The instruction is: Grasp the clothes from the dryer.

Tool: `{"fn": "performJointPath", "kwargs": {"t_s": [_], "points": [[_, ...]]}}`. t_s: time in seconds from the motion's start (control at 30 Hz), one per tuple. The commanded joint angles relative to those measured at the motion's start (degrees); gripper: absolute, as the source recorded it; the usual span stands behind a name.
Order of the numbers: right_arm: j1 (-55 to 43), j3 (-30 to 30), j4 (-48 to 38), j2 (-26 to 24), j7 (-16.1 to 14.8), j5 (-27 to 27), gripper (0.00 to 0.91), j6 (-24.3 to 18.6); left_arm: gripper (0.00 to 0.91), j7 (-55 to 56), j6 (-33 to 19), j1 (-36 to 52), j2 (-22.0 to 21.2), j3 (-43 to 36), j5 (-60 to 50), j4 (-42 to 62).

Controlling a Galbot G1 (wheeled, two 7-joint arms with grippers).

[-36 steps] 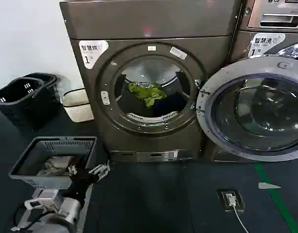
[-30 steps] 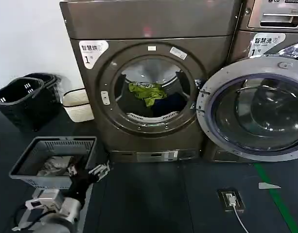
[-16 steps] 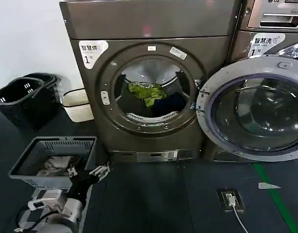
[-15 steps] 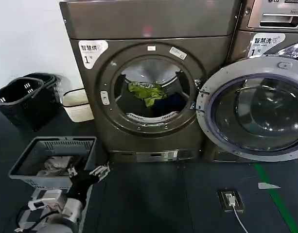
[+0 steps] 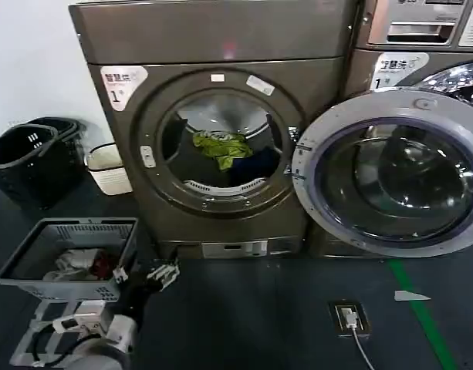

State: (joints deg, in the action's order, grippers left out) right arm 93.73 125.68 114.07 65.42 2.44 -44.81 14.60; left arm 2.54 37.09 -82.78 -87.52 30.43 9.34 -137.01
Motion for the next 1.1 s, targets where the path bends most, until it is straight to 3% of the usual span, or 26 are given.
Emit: {"fn": "performJointPath", "kwargs": {"t_s": [0.03,0.53,0.73,0.87,1.1], "points": [[0.0,0.1,0.0,-0.1,0.0,-0.1,0.907,-0.1,0.907,0.1,0.1,-0.1,0.0,-0.1,0.0,0.0],[-0.3,-0.8,0.4,0.0,-0.1,-0.2,0.907,-0.3,0.907,0.1,-0.2,-0.2,0.3,-0.2,0.0,0.1],[-0.1,-0.9,0.6,0.0,-1.1,-0.8,0.907,-4.0,0.907,0.1,-0.3,-0.1,0.6,-0.3,0.0,-0.1],[-0.1,-0.5,1.0,0.1,-2.9,-1.5,0.907,-3.9,0.907,0.1,-0.4,-0.1,0.8,-0.2,0.0,-0.5],[-0.1,-0.3,1.2,0.2,-3.4,-1.7,0.907,-5.4,0.907,0.0,-0.6,0.1,0.7,-0.4,-0.1,-0.7]]}}
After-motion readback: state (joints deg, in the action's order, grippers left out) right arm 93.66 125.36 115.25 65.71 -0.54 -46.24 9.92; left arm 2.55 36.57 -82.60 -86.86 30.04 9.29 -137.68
